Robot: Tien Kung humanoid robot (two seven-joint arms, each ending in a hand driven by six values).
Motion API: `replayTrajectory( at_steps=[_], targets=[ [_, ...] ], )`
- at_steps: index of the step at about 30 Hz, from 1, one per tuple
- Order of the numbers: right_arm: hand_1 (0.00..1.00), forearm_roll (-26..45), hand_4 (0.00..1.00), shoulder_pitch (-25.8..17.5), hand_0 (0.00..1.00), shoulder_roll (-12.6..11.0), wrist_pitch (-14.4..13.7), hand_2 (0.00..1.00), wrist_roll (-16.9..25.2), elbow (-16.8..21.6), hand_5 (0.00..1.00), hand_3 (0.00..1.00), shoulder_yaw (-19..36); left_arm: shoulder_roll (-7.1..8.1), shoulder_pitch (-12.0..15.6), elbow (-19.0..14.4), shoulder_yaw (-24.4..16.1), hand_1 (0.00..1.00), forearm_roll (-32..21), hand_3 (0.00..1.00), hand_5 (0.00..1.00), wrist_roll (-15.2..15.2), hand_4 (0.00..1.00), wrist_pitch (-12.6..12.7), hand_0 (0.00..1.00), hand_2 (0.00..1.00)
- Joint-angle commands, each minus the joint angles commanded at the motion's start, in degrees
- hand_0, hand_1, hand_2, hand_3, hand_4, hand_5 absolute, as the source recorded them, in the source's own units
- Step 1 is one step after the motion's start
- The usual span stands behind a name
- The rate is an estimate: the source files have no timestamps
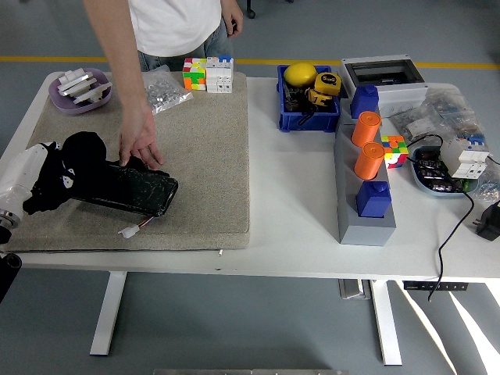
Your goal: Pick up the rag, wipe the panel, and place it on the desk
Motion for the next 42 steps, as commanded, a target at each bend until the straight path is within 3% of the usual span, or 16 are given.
replayTrajectory(
  at_steps=[7, 29, 42],
  targets=[
    [0.633, -0.35, 0.973, -0.09, 0.771, 0.0, 0.01, 0.676, 0.04, 0.1, 0.473, 0.565, 0.4, -0.64, 1.16, -4.94, 3.2, 0.186, 0.42, 0.369, 0.002, 0.66, 0.002, -0.45, 0.27, 0.535],
    [0.633, -0.4, 0.975, -0.17, 0.771, -0.04, 0.01, 0.677, 0.12, 0.19, 0.475, 0.565, 0.85, -1.01, 0.13, -12.7, 14.98, 0.185, -0.05, 0.368, 0.002, 2.02, 0.002, -1.68, 0.267, 0.534],
    [0.633, -0.24, 0.975, -0.12, 0.77, 0.06, 0.01, 0.677, 0.08, 0.06, 0.475, 0.566, 0.7, -1.71, 0.06, -13.0, 14.97, 0.188, -0.36, 0.37, 0.002, 2.17, 0.01, -1.56, 0.266, 0.533]
  ],
)
